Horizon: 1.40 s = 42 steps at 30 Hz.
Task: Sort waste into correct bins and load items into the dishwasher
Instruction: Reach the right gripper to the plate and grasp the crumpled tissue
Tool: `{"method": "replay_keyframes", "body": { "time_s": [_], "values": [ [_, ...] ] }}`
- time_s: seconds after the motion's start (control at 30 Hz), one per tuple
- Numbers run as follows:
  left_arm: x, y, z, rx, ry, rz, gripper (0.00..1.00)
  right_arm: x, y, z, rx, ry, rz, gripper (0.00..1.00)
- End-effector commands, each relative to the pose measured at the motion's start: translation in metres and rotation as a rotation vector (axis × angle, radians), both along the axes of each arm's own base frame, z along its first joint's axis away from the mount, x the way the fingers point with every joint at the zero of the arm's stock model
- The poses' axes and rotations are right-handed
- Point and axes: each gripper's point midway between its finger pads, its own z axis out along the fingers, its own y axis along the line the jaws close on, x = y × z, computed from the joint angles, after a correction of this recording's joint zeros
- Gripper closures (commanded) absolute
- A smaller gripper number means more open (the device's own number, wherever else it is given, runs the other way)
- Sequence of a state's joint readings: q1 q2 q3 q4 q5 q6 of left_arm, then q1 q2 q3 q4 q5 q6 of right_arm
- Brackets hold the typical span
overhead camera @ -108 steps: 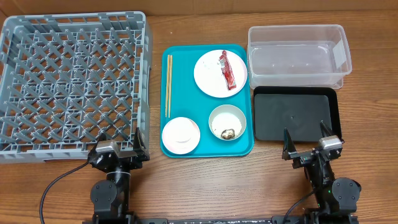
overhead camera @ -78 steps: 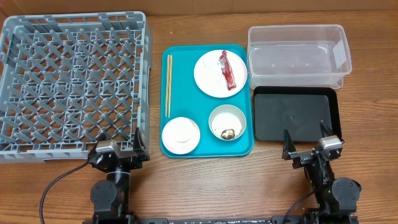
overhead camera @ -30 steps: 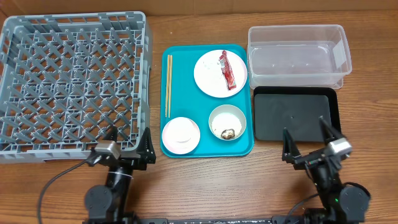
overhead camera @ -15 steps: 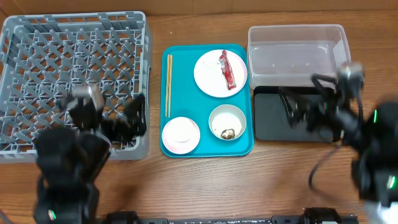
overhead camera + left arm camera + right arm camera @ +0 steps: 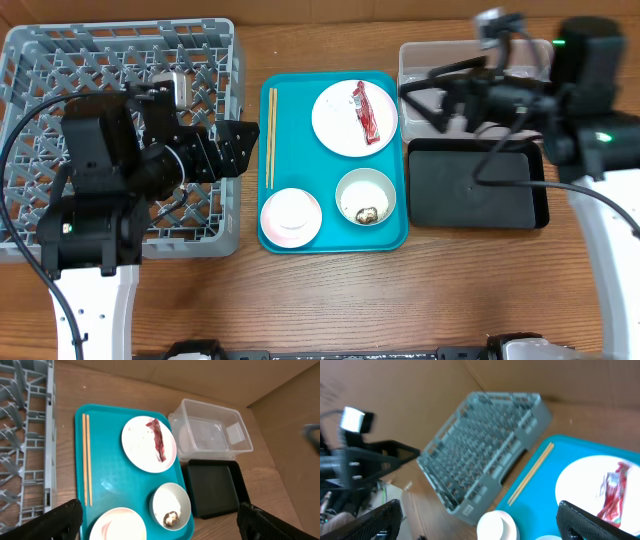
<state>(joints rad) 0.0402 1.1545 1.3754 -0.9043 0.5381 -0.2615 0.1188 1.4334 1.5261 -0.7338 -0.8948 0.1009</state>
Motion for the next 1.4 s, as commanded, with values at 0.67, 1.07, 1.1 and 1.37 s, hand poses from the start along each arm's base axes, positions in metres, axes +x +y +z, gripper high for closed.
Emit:
{"method": "replay_keyframes", "body": {
  "time_s": [0.67, 1.07, 1.1, 1.37],
  "values": [
    [0.026, -0.001, -0.033, -0.018, 0.125, -0.023, 0.0, 0.108, 0.071, -0.167, -0.562, 0.176, -0.188, 0.0],
    [-0.001, -0.026, -0.043, -0.052, 0.197, -0.185, 0.0, 0.13, 0.092, -0.213, -0.529, 0.204, -0.152, 0.0],
    [-0.005, -0.028, -0.039, -0.004, 0.163, -0.192, 0.0, 0.129, 0.092, -0.223, -0.539, 0.221, -0.147, 0.0],
    [-0.04, -0.019, 0.0, 0.24, -0.042, -0.084, 0.0, 0.133, 0.092, -0.28, -0.589, 0.3, -0.139, 0.16]
  ]
}}
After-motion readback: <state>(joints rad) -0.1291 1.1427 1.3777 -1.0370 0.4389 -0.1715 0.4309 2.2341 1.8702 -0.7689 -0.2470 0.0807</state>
